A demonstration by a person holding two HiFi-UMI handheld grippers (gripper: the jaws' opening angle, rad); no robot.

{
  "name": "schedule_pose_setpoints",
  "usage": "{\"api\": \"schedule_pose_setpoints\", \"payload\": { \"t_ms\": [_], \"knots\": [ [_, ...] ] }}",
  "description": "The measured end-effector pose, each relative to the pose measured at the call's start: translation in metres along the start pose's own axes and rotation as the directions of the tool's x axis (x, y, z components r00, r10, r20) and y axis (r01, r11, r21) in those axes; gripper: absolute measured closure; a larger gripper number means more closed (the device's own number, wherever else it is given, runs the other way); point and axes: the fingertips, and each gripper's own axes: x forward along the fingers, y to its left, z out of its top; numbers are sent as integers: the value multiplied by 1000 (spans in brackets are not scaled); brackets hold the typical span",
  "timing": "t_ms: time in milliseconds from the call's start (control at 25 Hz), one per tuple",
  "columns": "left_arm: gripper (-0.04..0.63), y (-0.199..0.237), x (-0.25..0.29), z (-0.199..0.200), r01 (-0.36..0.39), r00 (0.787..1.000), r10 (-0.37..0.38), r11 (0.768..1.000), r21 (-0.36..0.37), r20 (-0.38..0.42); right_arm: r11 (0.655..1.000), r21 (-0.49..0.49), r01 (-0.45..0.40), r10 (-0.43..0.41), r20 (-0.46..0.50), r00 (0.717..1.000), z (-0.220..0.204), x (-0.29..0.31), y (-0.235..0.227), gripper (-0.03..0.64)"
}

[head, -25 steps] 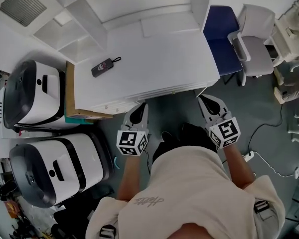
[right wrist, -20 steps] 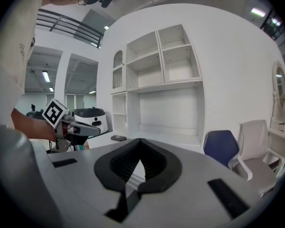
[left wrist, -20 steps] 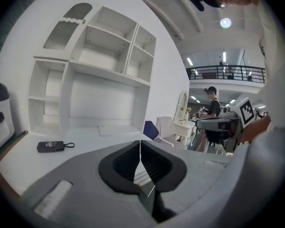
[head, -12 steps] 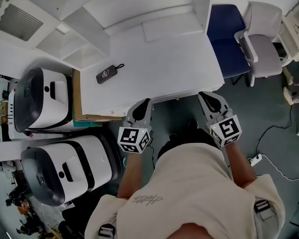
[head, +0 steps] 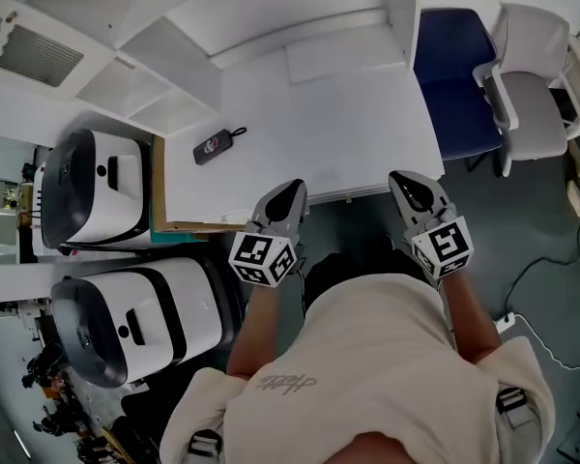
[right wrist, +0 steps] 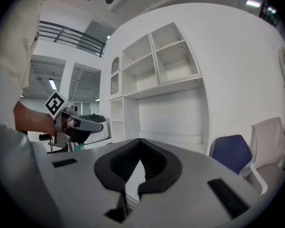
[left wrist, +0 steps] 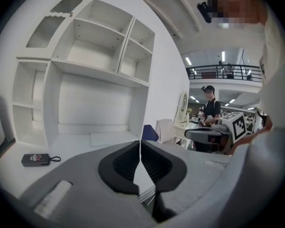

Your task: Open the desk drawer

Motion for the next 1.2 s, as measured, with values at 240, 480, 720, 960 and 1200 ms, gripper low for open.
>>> {"api": "schedule_pose_setpoints", "payload": {
  "t_ms": [240, 480, 720, 960, 1200],
  "knots": [
    [577, 2, 4, -4, -34, 999, 34, 999, -23, -11, 1000, -5, -15, 15, -29, 999, -8, 0, -8, 620],
    [577, 2, 5, 0, -55, 998, 55, 998, 18, -12, 1000, 2, -17, 17, -28, 999, -8, 0, -12, 620],
    [575, -2, 14, -9, -34, 998, 34, 999, -2, -46, 1000, 7, -27, 28, -43, 999, -10, 1, -15, 620],
    [508, -11, 31, -22, -23, 997, 21, 1000, -18, -75, 1000, 8, -24, 24, -57, 998, -18, -7, -31, 620],
    [507, -17, 47, -43, -13, 991, 8, 999, -42, -133, 999, 29, -21, 23, -62, 998, -26, -13, -45, 620]
  ]
}}
